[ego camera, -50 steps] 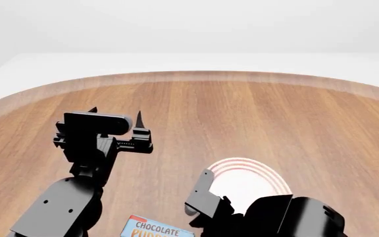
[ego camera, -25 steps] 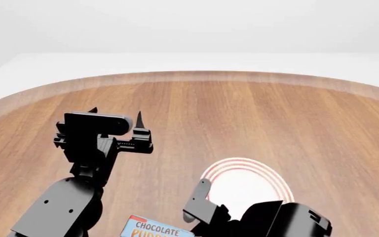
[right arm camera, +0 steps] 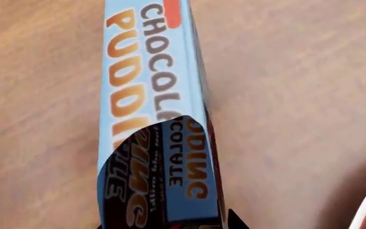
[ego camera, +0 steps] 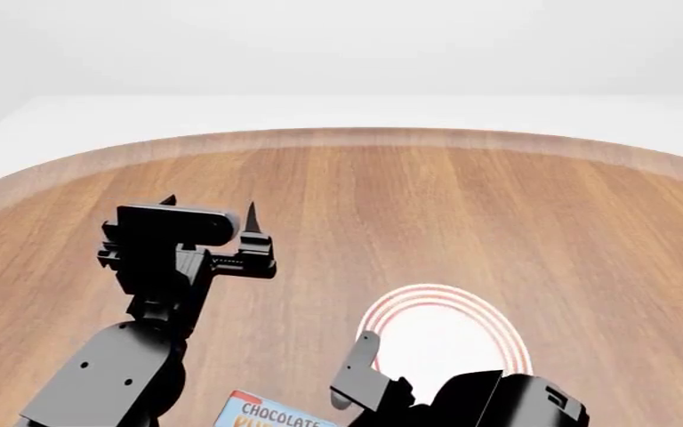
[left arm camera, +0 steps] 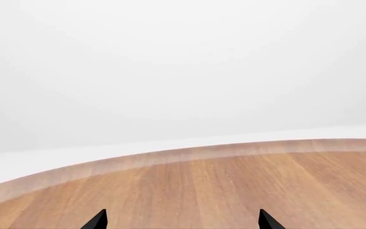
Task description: Put the chocolate pudding to the right of the plate.
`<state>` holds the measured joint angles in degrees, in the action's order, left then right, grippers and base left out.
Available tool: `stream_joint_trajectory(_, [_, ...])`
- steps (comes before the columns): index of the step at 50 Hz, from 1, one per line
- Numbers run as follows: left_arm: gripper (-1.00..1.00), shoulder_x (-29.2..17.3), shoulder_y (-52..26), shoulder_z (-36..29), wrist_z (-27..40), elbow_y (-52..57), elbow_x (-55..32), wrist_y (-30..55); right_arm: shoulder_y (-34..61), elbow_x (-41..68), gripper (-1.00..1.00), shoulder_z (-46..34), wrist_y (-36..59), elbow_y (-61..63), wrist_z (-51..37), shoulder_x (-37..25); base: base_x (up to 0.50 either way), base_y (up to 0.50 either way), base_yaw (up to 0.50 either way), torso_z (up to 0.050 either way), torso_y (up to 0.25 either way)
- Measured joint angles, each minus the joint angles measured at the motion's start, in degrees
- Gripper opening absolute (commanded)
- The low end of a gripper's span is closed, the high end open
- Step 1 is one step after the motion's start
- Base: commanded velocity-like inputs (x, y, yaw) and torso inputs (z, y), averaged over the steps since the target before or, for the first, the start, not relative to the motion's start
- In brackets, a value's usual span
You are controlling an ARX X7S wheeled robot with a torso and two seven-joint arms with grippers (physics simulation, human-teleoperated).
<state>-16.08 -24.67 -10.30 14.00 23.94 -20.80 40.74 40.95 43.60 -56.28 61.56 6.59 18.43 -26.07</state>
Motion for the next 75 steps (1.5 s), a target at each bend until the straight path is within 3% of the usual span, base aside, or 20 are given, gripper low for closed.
stream_joint_trajectory(27, [1.00, -0.51, -0.03, -0.08, 0.61, 0.20, -0.62, -0.08, 0.54, 3.34, -1.00, 3.46, 0.60, 5.84, -2.92, -2.06, 0.00, 0.00, 0.00, 0.000, 0.000])
stream_joint_trajectory(47, [1.00, -0.86, -0.18, -0.13, 0.89, -0.03, -1.01, -0.36, 3.60, 10.46, -1.00, 11.45, 6.76, 11.75, -9.53, -4.42, 0.00, 0.00, 0.00, 0.000, 0.000])
stream_joint_trajectory(75, [1.00, -1.26, -0.30, -0.26, 1.33, -0.19, -1.55, -0.70, 6.44, 19.91, -1.00, 28.95, 15.27, 5.59, -24.53, -8.71, 0.00, 0.00, 0.00, 0.000, 0.000])
